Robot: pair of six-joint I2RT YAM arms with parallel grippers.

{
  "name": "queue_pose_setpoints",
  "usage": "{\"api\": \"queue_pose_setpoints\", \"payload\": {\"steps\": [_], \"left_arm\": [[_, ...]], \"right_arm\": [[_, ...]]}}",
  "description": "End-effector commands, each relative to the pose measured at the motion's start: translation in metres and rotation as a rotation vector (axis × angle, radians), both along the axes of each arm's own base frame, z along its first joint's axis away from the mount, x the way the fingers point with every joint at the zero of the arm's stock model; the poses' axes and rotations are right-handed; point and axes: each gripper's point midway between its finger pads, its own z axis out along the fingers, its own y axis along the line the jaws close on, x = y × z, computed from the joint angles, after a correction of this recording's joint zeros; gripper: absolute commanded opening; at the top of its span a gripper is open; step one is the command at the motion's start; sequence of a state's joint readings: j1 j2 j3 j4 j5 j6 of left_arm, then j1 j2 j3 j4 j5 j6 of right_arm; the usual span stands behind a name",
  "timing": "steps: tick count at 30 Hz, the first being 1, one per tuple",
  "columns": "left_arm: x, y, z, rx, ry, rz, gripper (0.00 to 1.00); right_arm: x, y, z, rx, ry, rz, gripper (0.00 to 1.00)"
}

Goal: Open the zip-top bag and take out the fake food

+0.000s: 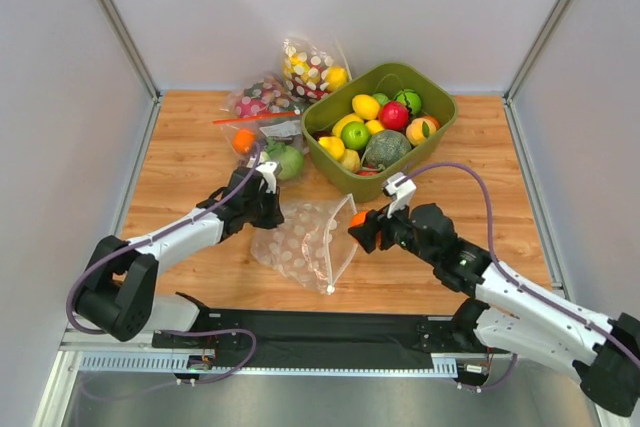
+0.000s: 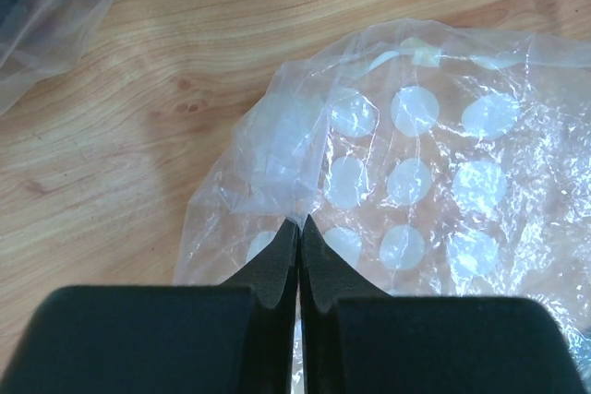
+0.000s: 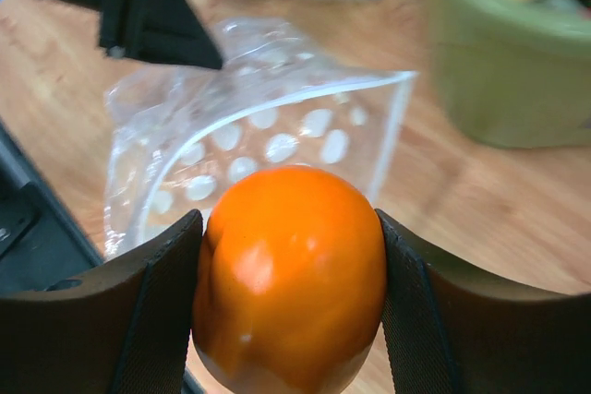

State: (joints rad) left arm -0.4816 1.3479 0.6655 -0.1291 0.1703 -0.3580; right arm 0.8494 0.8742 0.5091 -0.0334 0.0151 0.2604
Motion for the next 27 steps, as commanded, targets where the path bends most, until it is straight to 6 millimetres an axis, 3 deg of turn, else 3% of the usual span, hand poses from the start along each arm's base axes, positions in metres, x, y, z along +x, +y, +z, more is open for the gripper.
{"api": "queue_pose_setpoints", "payload": {"steps": [1, 4, 6, 7, 8, 10, 12, 16, 17, 18, 21, 22, 23, 24, 25, 27], "left_arm": [[-0.001, 0.004, 0.009, 0.001, -0.028, 0.005, 0.00], [-0.001, 0.004, 0.012, -0.002, -0.035, 0.006, 0.00], [-0.002, 0.004, 0.014, -0.004, -0.035, 0.006, 0.00], [-0.002, 0.004, 0.015, -0.007, -0.038, 0.005, 0.00], [-0.003, 0.004, 0.015, -0.008, -0.037, 0.006, 0.00], [-0.003, 0.005, 0.018, -0.009, -0.045, 0.006, 0.00], [-0.003, 0.005, 0.019, -0.011, -0.049, 0.008, 0.00], [-0.002, 0.003, 0.024, -0.027, -0.057, 0.007, 0.00], [-0.002, 0.002, 0.025, -0.029, -0.059, 0.002, 0.00], [-0.002, 0.002, 0.026, -0.029, -0.061, 0.003, 0.00], [-0.002, 0.002, 0.030, -0.034, -0.073, 0.002, 0.00], [-0.002, 0.002, 0.031, -0.036, -0.073, 0.002, 0.00], [-0.001, 0.002, 0.031, -0.037, -0.077, 0.001, 0.00], [-0.001, 0.002, 0.031, -0.038, -0.076, 0.002, 0.00], [-0.001, 0.001, 0.031, -0.038, -0.076, 0.000, 0.00], [-0.001, 0.002, 0.031, -0.037, -0.075, 0.002, 0.00]], "right_arm": [[0.022, -0.041, 0.024, -0.084, -0.096, -0.142, 0.10], [0.045, -0.062, 0.042, -0.075, -0.151, -0.227, 0.10], [0.065, -0.070, 0.065, -0.036, -0.193, -0.260, 0.10], [0.074, -0.070, 0.066, -0.045, -0.194, -0.262, 0.10], [0.088, -0.075, 0.092, -0.012, -0.241, -0.281, 0.10], [0.109, -0.077, 0.102, -0.027, -0.268, -0.285, 0.10], [0.137, -0.093, 0.132, 0.004, -0.322, -0.351, 0.10], [0.189, -0.113, 0.153, 0.116, -0.327, -0.425, 0.10], [0.206, -0.111, 0.143, 0.126, -0.304, -0.418, 0.10], [0.219, -0.116, 0.160, 0.135, -0.335, -0.432, 0.10], [0.263, -0.121, 0.135, 0.075, -0.282, -0.465, 0.10], [0.275, -0.121, 0.150, 0.078, -0.306, -0.475, 0.10], [0.285, -0.125, 0.147, 0.067, -0.302, -0.487, 0.10], [0.302, -0.124, 0.123, 0.042, -0.254, -0.494, 0.10], [0.313, -0.127, 0.135, 0.041, -0.271, -0.508, 0.10], [0.335, -0.131, 0.111, -0.009, -0.235, -0.538, 0.10]]}}
